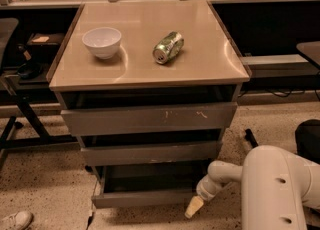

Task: Open bottom drawer

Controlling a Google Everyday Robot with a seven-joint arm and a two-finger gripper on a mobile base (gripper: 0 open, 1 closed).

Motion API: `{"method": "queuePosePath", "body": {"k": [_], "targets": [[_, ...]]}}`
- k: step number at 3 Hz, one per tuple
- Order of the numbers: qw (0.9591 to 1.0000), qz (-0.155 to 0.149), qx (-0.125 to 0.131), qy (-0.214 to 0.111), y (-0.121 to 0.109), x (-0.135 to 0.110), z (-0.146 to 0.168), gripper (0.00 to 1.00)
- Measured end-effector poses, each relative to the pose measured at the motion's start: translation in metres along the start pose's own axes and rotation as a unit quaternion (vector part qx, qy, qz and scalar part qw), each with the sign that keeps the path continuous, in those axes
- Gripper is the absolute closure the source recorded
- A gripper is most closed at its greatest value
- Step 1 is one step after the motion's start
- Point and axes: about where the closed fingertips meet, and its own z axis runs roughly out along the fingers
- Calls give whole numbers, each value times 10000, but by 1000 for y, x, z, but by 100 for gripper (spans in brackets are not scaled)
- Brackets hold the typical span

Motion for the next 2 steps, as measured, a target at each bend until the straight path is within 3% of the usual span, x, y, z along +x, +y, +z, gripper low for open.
{"method": "queuePosePath", "body": {"k": [1, 2], "targets": [[9999, 85, -113, 60, 15, 12, -7, 0], [9987, 339, -259, 270, 44, 39, -26, 0]]}}
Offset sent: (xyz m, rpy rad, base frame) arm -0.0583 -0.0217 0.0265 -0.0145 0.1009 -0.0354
